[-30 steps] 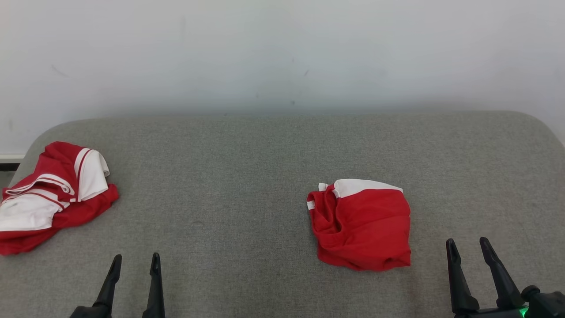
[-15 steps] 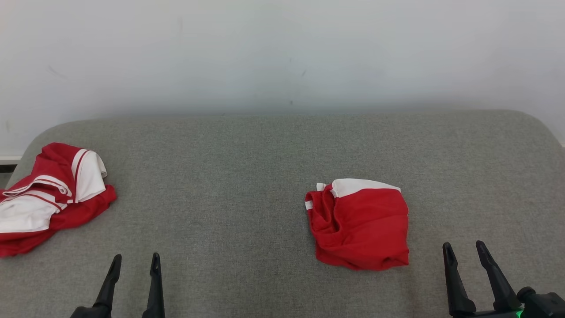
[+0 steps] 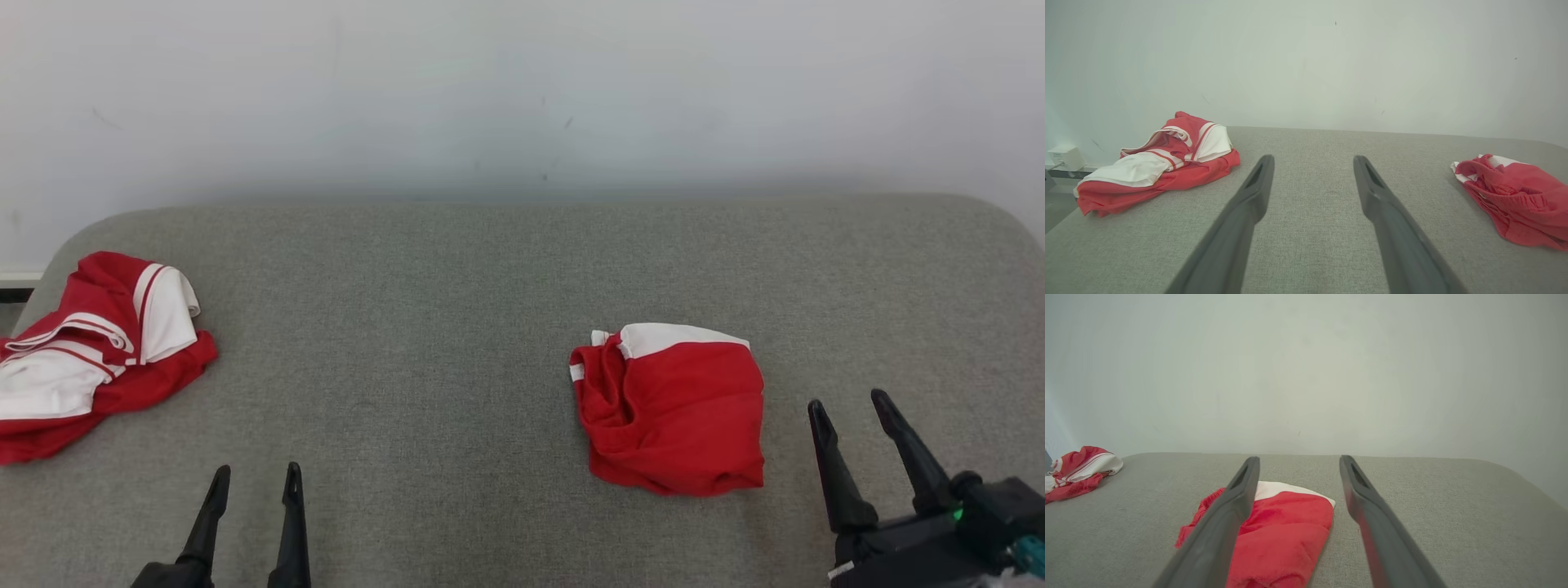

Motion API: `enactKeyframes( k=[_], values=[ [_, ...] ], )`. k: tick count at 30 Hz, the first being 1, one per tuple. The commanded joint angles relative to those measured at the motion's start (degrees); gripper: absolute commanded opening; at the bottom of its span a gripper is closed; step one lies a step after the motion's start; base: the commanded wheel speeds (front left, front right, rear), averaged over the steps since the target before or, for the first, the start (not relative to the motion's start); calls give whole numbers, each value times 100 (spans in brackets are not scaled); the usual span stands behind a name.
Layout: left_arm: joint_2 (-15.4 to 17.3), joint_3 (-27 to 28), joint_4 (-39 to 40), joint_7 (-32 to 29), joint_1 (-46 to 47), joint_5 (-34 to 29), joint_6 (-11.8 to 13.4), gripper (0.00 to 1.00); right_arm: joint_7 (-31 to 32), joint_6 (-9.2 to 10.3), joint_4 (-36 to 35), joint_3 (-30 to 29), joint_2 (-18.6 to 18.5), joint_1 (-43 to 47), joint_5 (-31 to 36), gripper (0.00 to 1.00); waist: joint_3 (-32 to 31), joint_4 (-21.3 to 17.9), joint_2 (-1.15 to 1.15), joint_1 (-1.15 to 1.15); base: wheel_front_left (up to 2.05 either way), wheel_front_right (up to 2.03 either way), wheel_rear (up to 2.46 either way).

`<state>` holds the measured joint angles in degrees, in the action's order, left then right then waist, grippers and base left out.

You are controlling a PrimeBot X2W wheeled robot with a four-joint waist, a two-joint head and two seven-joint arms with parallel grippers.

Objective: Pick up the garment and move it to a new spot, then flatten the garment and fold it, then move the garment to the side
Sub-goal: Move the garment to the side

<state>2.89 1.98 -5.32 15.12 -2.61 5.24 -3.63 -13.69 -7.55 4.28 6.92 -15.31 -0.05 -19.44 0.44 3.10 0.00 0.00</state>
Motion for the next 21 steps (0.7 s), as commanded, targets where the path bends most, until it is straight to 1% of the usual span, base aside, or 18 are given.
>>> enactKeyframes(
  k=[1,4,5,7,11,16,21],
  values=[
    [1,-21,11,1,83,20,-6,100,45,13,85,50,-112,-215,-20,100,92,43,0,0,0,0,0],
    [1,-81,15,1,152,47,0,100,152,13,361,223,-269,-641,-96,100,206,114,0,0,0,0,0],
    [1,-81,15,1,152,47,0,100,152,13,361,223,-269,-641,-96,100,206,114,0,0,0,0,0],
    [2,-130,27,1,200,74,28,100,230,13,601,341,-390,-927,-81,100,293,168,0,0,0,0,0],
    [0,-162,-25,1,305,109,17,100,395,13,1203,509,-469,-1470,-173,100,444,269,0,0,0,0,0],
    [1,-182,-57,1,423,164,26,100,695,13,2094,543,-394,-2012,-261,100,590,351,0,0,0,0,0],
    [1,-249,-77,1,527,214,63,100,966,13,2889,590,-208,-2381,-464,100,693,407,0,0,0,0,0]
  ],
)
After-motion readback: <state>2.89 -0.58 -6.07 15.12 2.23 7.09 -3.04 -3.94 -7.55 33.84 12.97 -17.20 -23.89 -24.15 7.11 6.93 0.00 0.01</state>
